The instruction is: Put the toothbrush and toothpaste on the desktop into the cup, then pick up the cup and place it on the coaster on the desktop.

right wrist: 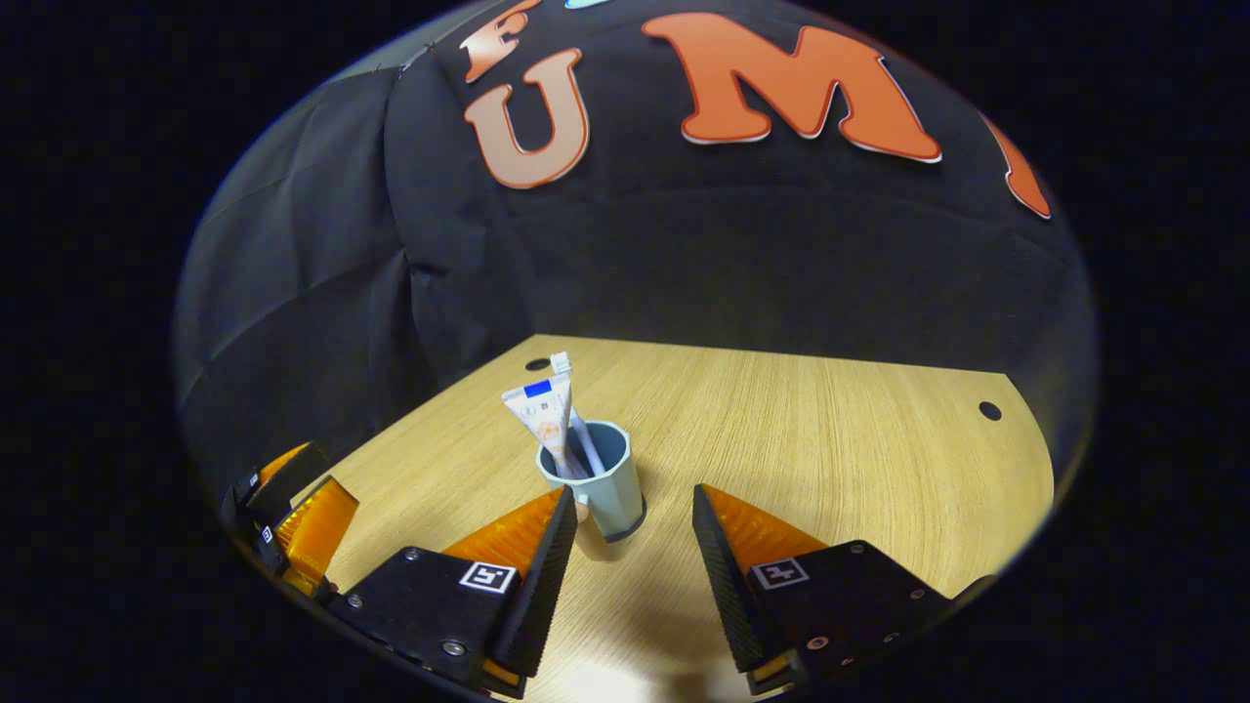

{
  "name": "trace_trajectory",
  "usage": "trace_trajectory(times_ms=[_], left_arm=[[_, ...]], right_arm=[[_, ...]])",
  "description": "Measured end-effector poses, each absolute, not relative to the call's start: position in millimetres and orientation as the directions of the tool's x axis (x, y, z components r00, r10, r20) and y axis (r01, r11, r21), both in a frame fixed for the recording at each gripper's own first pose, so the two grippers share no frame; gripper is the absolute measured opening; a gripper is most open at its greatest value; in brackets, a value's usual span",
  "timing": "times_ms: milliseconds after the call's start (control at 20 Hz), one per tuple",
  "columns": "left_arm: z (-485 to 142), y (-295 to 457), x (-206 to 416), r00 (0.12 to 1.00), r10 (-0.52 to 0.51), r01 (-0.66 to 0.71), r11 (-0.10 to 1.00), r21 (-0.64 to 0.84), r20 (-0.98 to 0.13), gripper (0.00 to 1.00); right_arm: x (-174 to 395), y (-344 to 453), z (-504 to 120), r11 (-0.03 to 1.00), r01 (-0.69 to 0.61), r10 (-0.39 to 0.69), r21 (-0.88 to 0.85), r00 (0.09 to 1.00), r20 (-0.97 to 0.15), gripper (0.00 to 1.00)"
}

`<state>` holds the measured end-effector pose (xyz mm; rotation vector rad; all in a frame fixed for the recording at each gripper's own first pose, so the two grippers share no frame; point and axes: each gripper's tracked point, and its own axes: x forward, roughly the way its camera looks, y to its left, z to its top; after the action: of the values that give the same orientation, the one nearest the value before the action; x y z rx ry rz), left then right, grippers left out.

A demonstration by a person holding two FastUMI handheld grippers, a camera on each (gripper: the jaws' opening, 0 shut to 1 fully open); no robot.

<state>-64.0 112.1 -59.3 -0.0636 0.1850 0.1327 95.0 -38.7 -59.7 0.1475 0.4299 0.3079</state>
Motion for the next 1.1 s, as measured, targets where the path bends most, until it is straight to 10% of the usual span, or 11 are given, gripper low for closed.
trace_trajectory(times_ms=[1100], left_arm=[[8.9, -23.7, -21.7, 0.999, -0.036, 0.037, 0.999, 0.016, -0.04, 0.92]], right_arm=[[38.5, -205.9, 0.1, 0.985, -0.009, 0.014, 0.171, 1.0, -0.027, 0.75]])
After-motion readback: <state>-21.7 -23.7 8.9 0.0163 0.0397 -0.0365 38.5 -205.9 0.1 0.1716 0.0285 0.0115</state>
